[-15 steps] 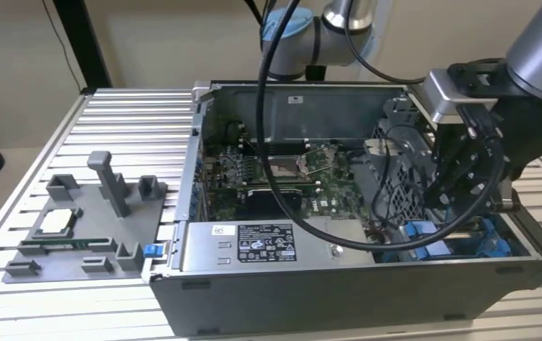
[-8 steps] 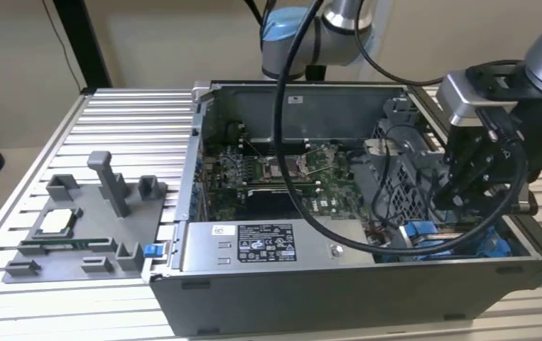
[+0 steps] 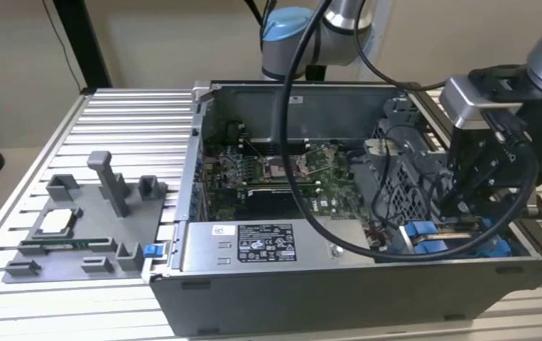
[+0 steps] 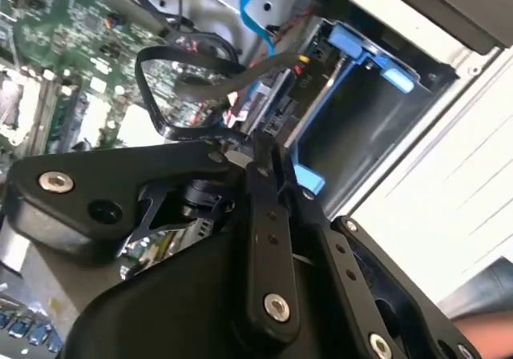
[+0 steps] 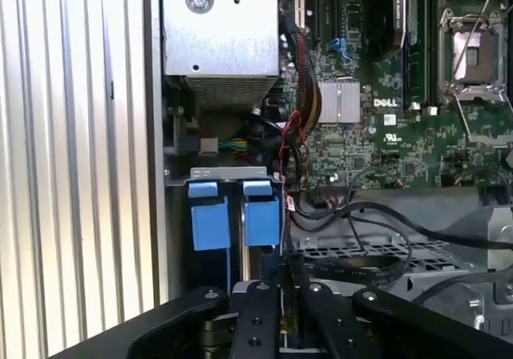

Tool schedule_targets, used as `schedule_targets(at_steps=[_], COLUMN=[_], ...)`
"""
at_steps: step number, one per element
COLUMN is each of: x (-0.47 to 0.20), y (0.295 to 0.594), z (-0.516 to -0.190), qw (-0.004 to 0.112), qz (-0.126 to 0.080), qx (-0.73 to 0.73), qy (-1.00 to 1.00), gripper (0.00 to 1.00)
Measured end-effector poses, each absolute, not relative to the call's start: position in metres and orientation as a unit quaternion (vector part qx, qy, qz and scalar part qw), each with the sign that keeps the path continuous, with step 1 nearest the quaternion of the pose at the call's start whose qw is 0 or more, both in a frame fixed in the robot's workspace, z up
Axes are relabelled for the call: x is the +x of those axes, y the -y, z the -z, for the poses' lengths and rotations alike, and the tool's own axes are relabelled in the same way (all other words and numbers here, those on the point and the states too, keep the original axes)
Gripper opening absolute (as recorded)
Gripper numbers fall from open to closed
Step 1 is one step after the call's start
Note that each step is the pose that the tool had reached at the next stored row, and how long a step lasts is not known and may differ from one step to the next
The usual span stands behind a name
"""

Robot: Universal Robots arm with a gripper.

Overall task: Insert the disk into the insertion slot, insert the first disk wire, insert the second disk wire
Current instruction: 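Insert the second disk wire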

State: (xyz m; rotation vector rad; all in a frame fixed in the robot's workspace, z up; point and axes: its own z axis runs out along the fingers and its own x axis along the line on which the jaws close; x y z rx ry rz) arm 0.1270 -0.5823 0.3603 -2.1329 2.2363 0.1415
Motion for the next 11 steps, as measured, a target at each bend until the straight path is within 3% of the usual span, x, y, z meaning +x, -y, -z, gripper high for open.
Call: schedule_targets(at_steps=[3, 7, 11], x=[0.1275, 0.1289, 0.1299], y=[0.5822, 0.5803, 0.5767], z=[-0.3601, -0.3591, -0.3588], qw=[0.009, 0.014, 0.027], qz=[-0.026, -0.02, -0.008], qx=[-0.691, -0.691, -0.692], qy=[-0.723, -0.723, -0.721], gripper=[0.0, 0.0, 0.0])
